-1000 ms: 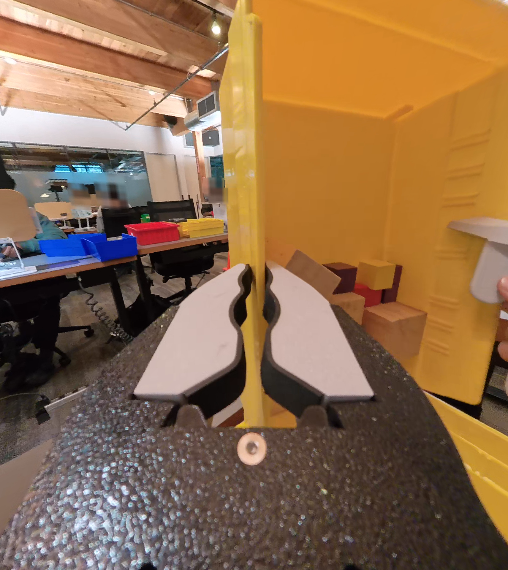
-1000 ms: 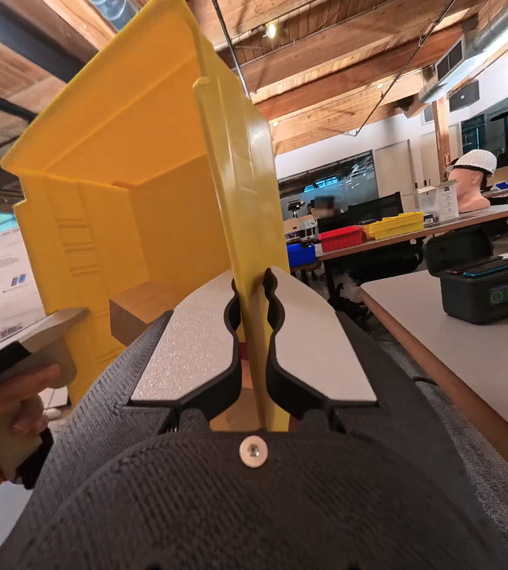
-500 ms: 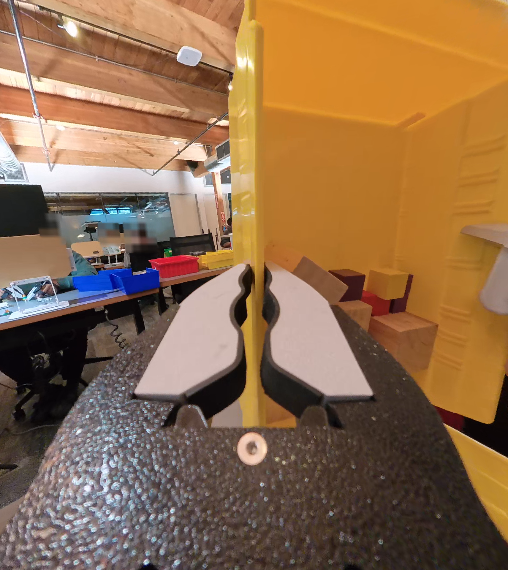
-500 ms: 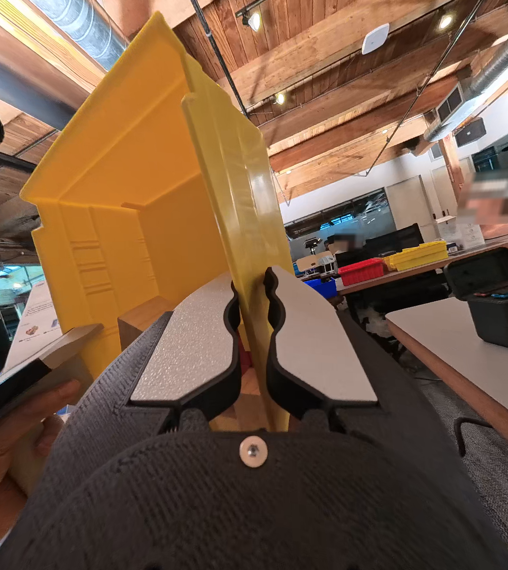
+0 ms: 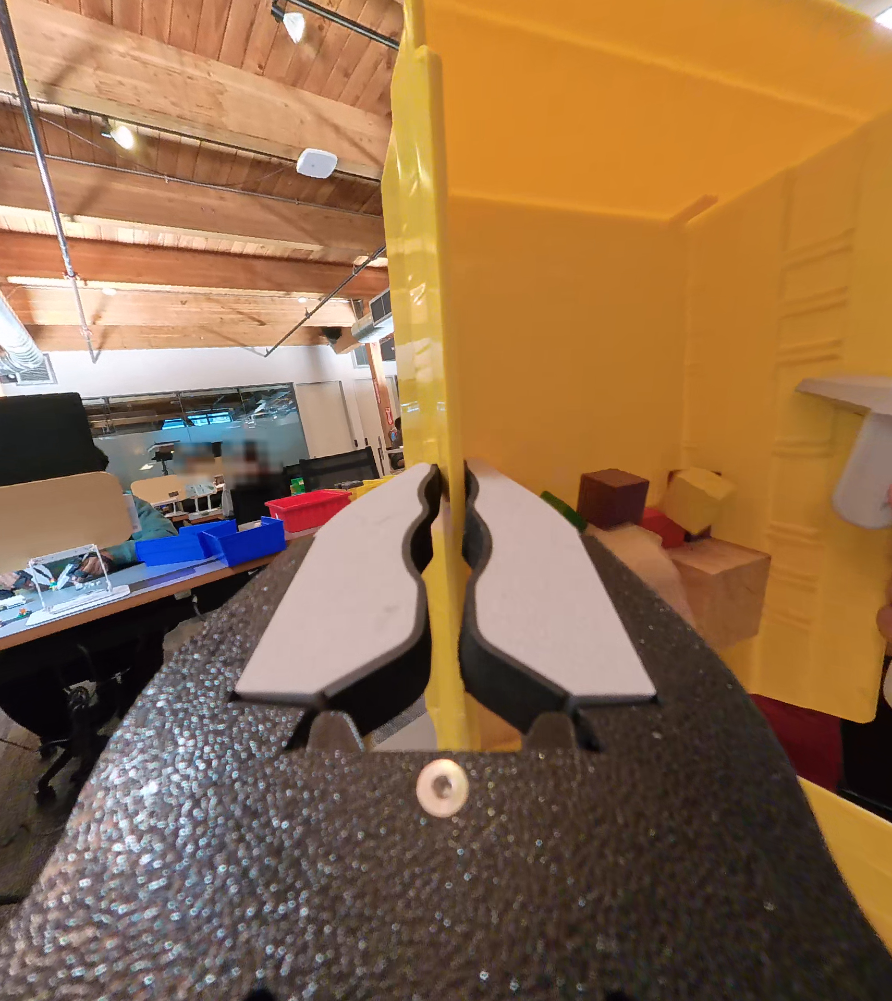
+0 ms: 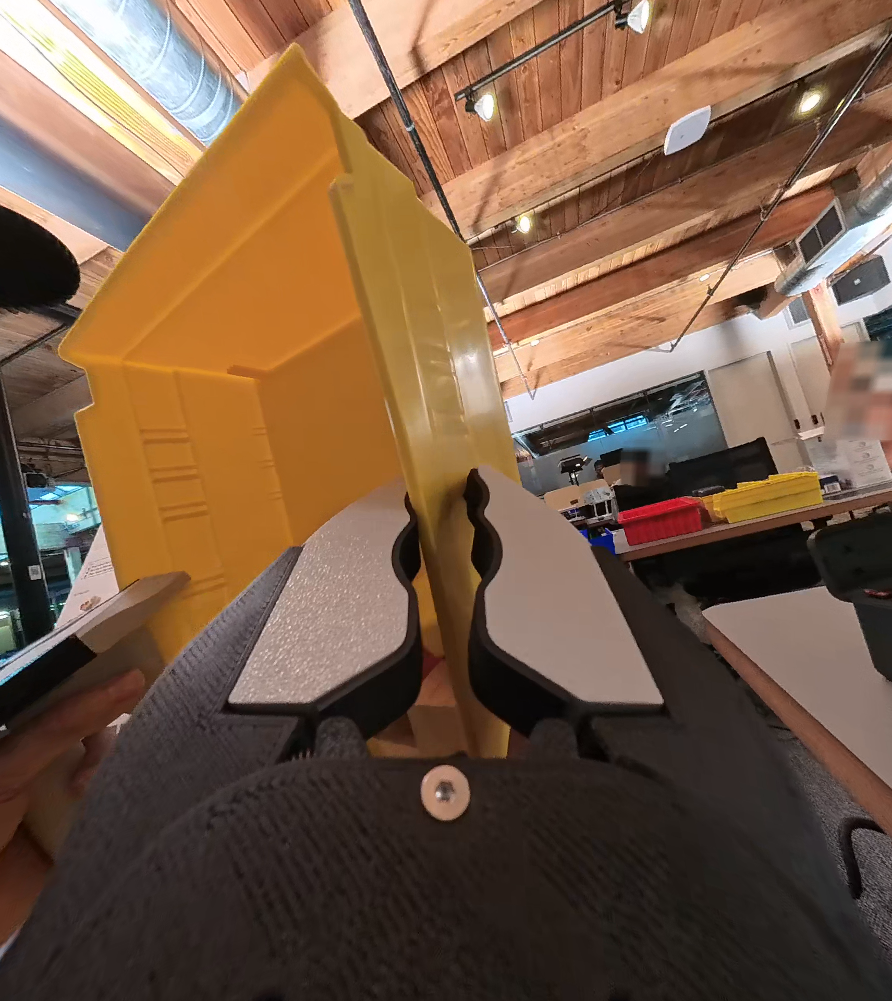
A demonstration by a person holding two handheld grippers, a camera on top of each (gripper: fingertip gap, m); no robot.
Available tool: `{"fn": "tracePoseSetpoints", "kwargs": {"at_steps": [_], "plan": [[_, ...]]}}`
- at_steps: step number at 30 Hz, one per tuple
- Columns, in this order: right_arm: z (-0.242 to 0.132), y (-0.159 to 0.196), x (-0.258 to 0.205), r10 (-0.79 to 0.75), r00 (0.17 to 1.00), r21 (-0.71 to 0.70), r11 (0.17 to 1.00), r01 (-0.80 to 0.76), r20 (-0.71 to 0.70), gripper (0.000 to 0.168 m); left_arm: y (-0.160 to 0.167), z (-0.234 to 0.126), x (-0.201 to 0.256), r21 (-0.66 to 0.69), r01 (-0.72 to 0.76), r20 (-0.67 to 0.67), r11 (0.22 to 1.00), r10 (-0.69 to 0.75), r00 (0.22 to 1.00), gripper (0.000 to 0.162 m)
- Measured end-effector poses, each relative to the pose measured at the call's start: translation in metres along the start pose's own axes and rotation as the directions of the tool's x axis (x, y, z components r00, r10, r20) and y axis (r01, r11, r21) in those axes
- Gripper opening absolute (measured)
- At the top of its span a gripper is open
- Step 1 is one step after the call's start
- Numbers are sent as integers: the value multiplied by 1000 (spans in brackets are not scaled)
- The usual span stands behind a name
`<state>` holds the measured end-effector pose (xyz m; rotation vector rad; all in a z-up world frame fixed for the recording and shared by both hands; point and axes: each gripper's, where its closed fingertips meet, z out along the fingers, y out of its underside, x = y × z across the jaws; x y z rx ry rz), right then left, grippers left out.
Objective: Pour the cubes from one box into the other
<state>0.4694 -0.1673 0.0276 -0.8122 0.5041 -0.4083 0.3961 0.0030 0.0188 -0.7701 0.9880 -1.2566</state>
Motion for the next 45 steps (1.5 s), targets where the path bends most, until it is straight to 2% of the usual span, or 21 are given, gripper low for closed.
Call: {"fn": "tracePoseSetpoints", "kwargs": {"at_steps": [16,31,45], "plan": [[-9,19,3,42,999,-20,999,-42,6,16,22,-9,0,-42,28,-13,999,-29,999,6],[-15,-6,-7,33,995,125,991,-45,99,16,-4,-18,11,61,-6,-64,998,10,998,8],[-12,-7,-14,5,994,119,993,-18,110,16,-3,-20,6,54,15,-71,998,-11,997,8]]}}
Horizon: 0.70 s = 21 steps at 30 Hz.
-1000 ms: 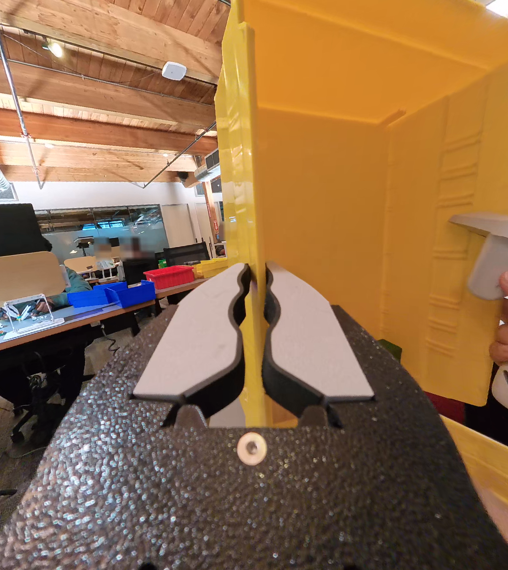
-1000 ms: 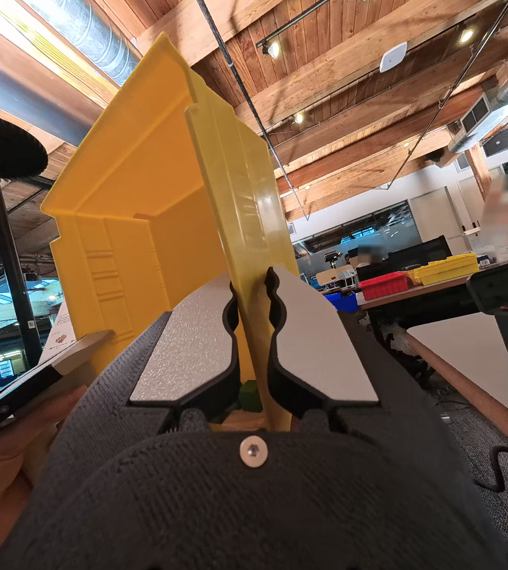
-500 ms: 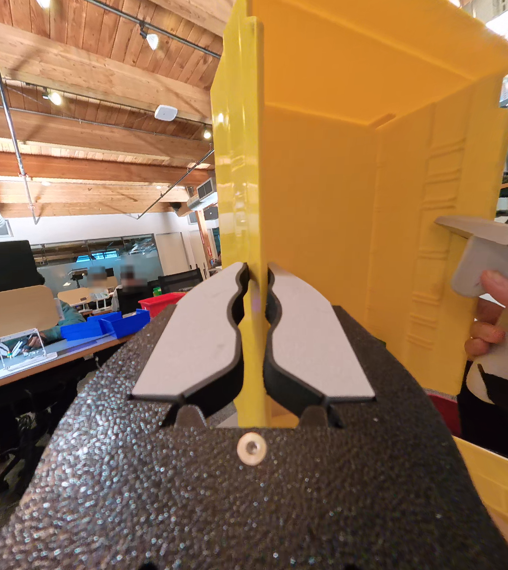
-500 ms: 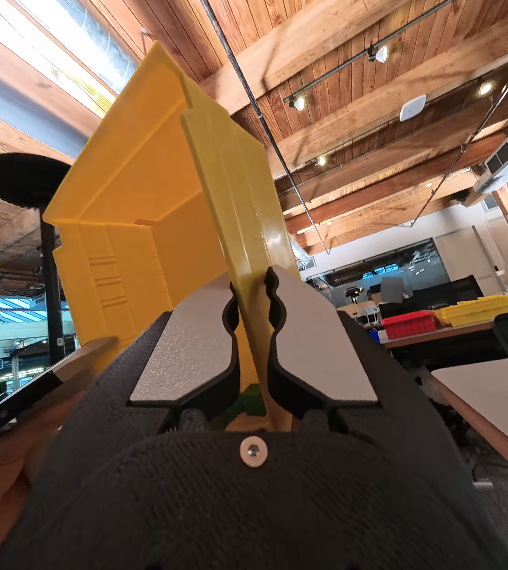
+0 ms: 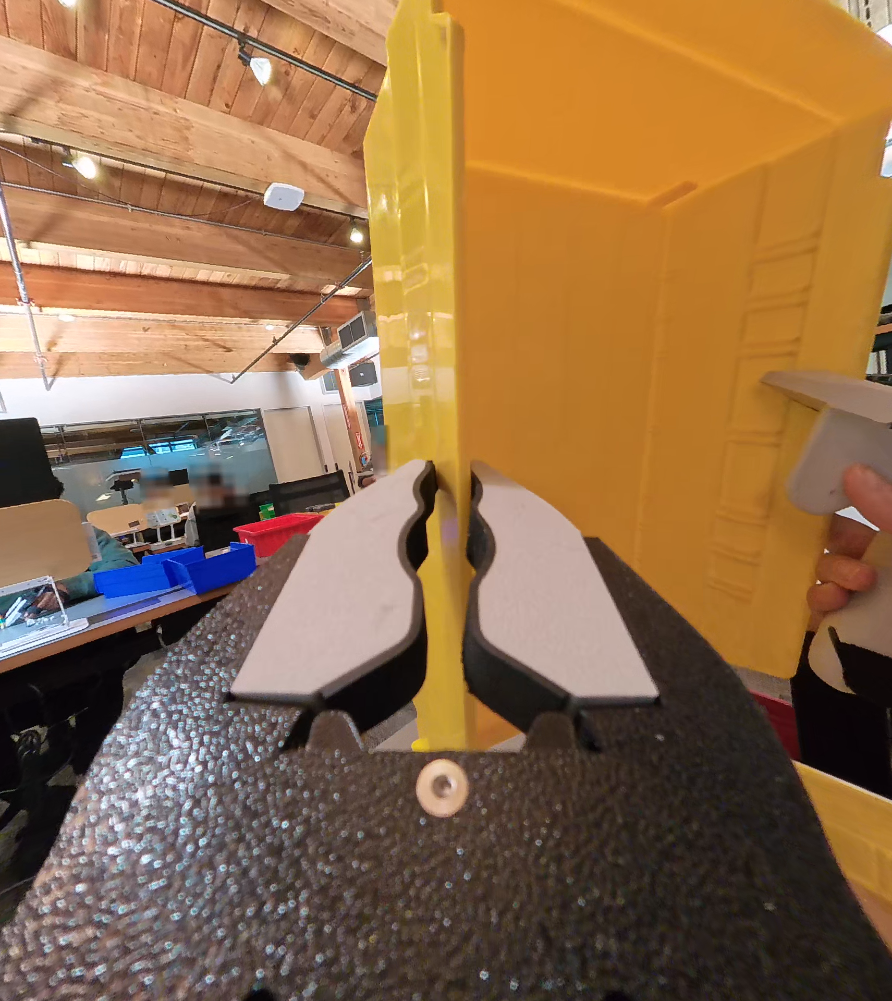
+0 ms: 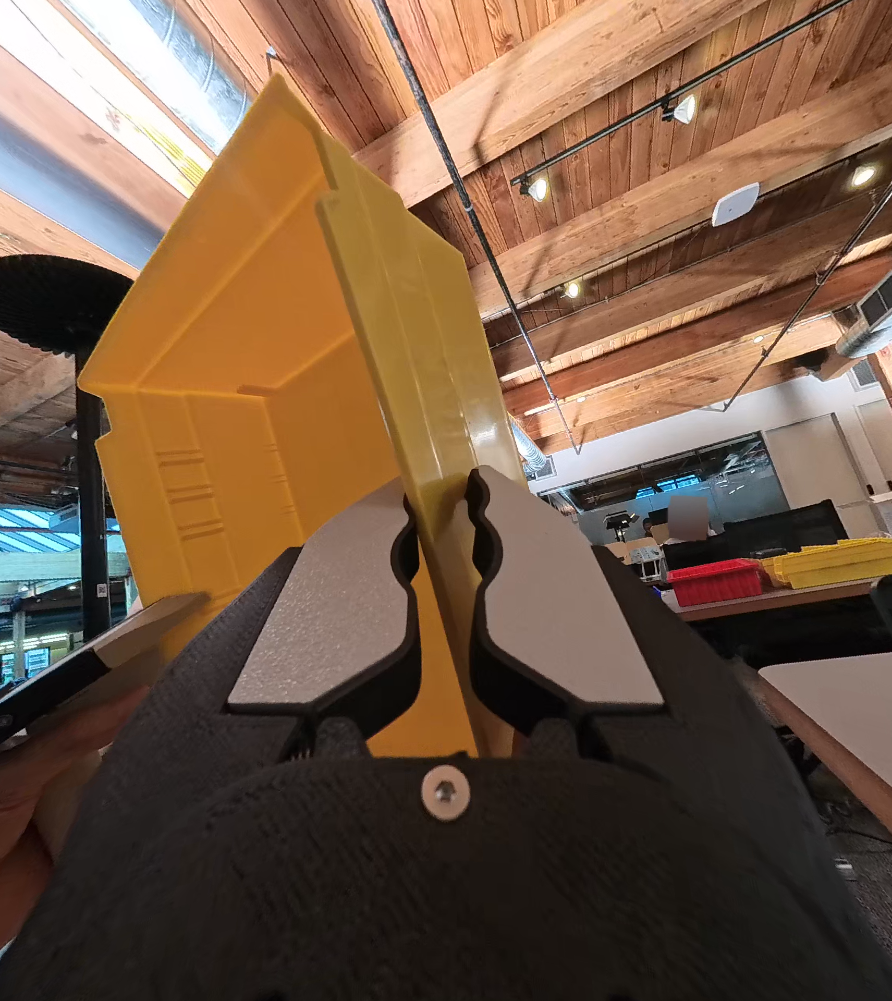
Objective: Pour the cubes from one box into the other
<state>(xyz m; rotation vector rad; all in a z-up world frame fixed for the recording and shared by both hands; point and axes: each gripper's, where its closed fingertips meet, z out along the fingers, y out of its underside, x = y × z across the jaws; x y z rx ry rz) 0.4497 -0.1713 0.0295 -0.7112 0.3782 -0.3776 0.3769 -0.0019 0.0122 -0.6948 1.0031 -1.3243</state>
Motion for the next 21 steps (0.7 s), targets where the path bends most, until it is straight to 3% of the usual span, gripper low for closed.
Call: {"fn": "tracePoseSetpoints", "kwargs": {"at_steps": [5,9,15,21], "plan": [[-2,4,-3,-28,999,-59,998,25,-44,15,4,-5,-2,-52,-7,-4,999,7,1000,8],[-4,8,-13,-127,987,-190,976,106,-98,13,-3,-14,-7,-96,16,-11,995,-17,1000,8],[-8,37,-61,-400,916,-550,772,319,-32,12,-18,-54,-42,-327,-27,63,945,50,997,6],[-10,82,-150,-385,922,-739,633,232,-40,8,-38,-138,-97,-514,-13,137,857,97,986,5]]}}
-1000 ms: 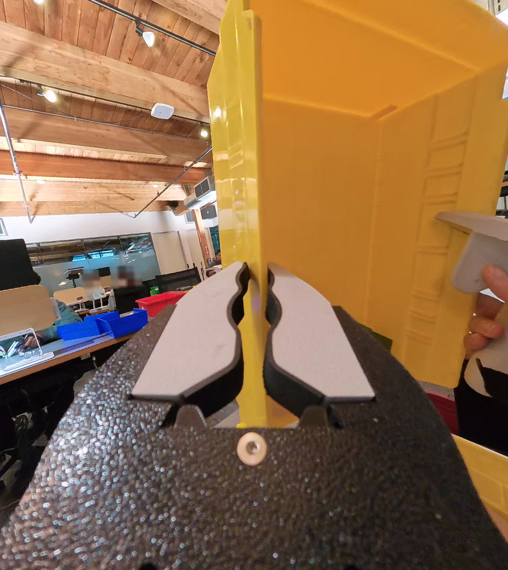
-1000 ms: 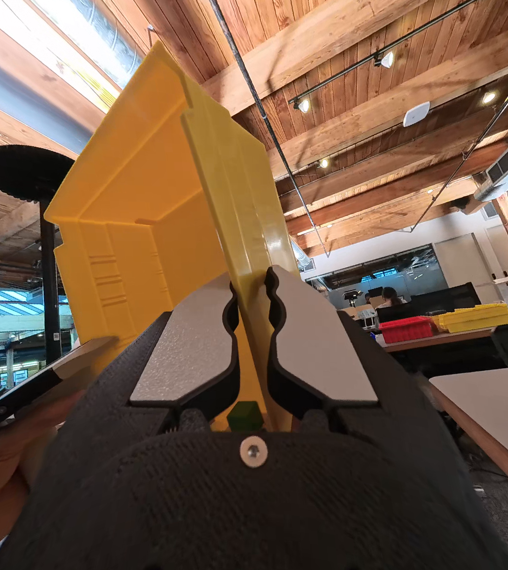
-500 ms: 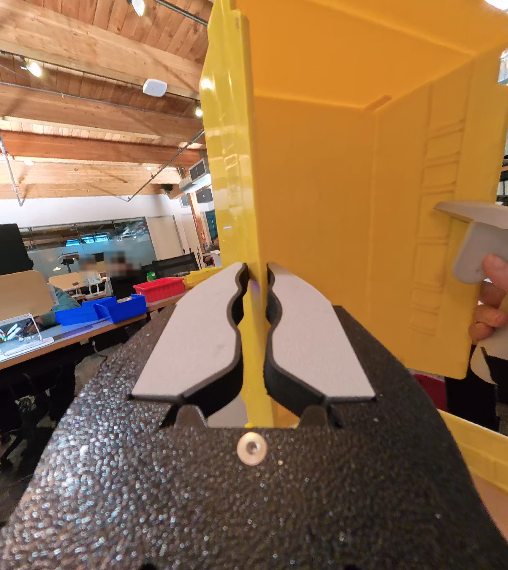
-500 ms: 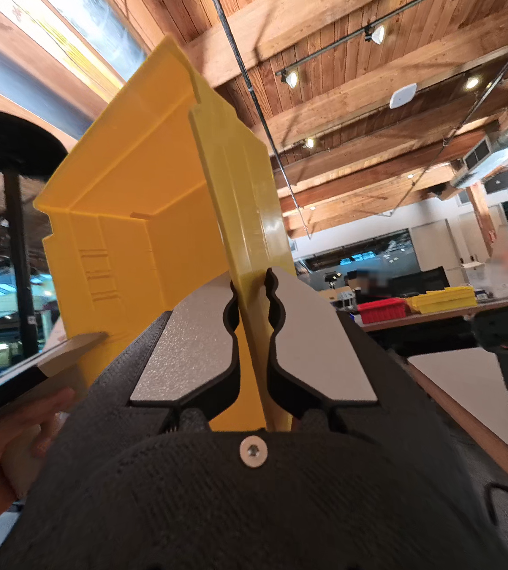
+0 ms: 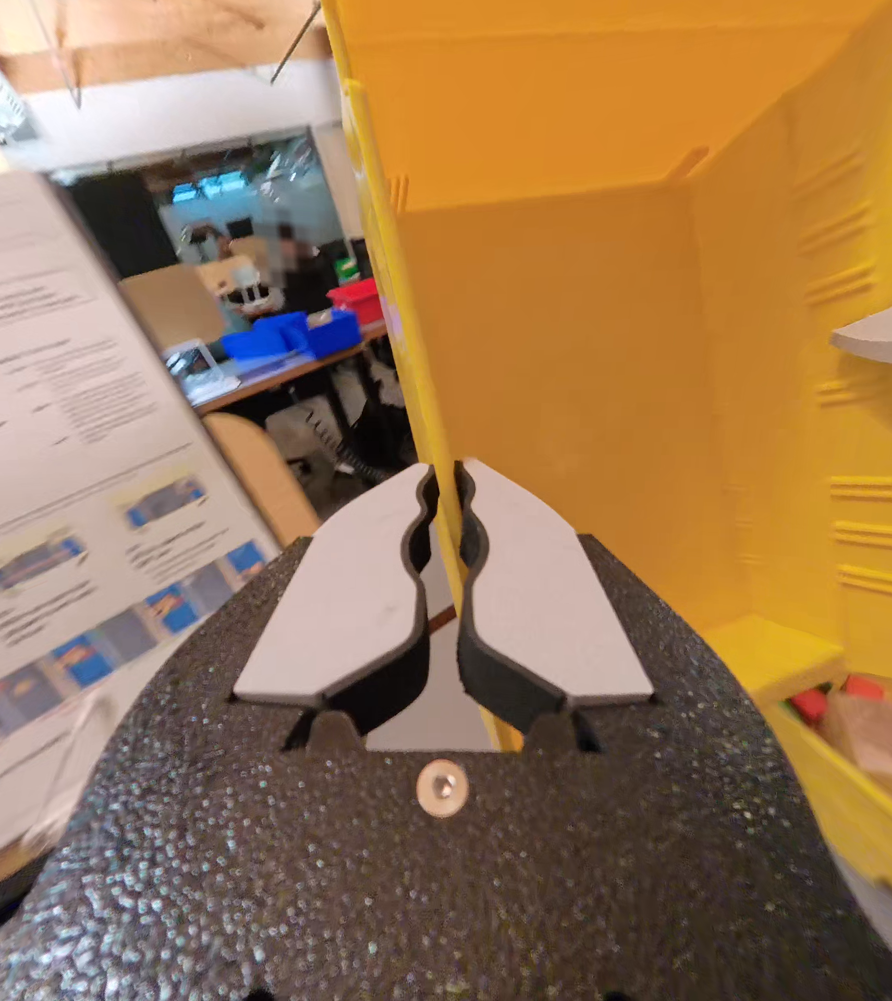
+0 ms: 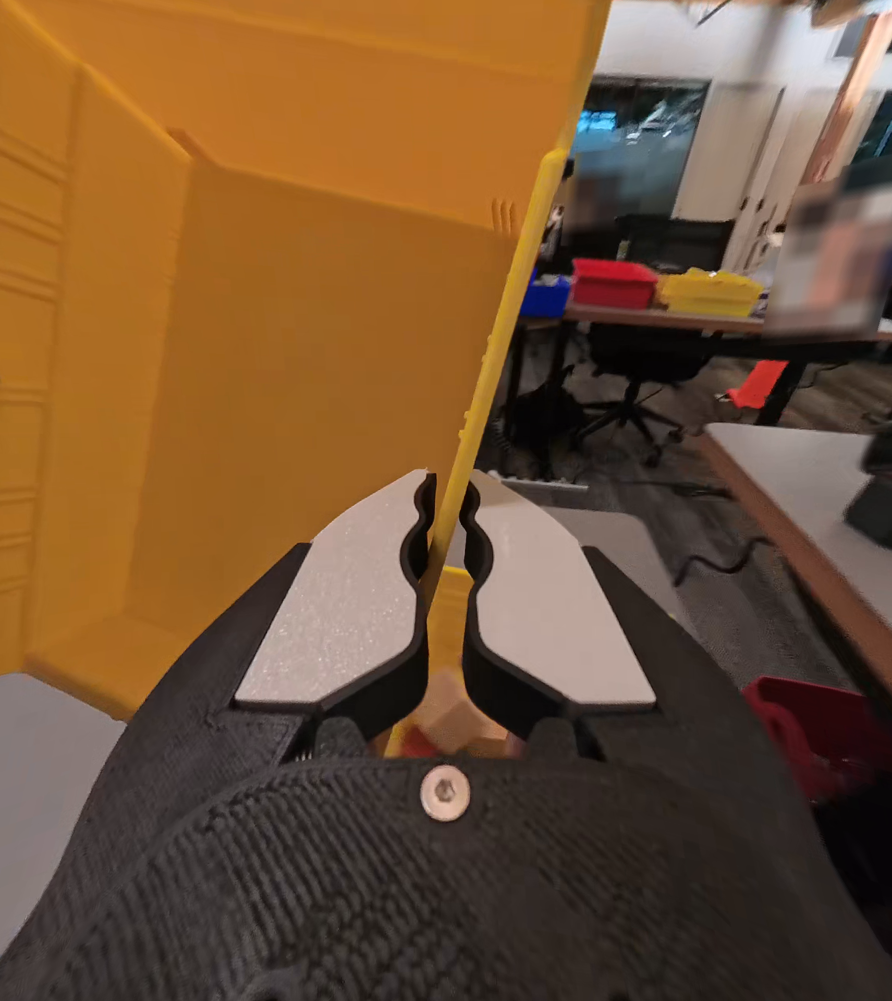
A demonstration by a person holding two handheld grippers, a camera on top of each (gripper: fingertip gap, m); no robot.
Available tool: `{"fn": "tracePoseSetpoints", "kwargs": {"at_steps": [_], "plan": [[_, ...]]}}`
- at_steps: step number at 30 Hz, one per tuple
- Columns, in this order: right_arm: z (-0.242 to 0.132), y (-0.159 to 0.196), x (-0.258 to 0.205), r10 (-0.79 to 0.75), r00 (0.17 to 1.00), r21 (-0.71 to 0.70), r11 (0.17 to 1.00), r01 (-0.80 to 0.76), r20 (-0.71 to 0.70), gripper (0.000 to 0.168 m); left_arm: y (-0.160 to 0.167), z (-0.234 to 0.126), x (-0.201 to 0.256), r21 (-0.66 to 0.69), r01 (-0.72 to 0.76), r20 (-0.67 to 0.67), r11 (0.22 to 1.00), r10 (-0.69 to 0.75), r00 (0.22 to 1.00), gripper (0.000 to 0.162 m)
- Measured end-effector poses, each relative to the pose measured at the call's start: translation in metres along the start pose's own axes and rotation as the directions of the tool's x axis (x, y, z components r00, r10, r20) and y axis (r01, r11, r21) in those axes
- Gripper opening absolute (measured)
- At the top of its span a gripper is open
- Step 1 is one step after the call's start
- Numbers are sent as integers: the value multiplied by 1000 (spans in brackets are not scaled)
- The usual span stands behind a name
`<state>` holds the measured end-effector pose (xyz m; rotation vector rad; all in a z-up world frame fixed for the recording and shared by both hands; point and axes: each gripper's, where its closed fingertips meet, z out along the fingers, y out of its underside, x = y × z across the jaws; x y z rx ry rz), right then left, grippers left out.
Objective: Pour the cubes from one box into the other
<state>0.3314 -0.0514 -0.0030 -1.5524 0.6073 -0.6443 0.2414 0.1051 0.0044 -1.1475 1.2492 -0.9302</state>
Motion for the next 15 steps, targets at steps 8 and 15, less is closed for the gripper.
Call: {"fn": "tracePoseSetpoints", "kwargs": {"at_steps": [8,15], "plan": [[42,26,-214,45,944,-113,994,-8,328,9,74,-140,-151,-207,88,249,974,-34,968,5],[81,81,-402,113,837,-317,945,75,535,10,160,-247,-275,-400,284,424,872,-99,900,6]]}}
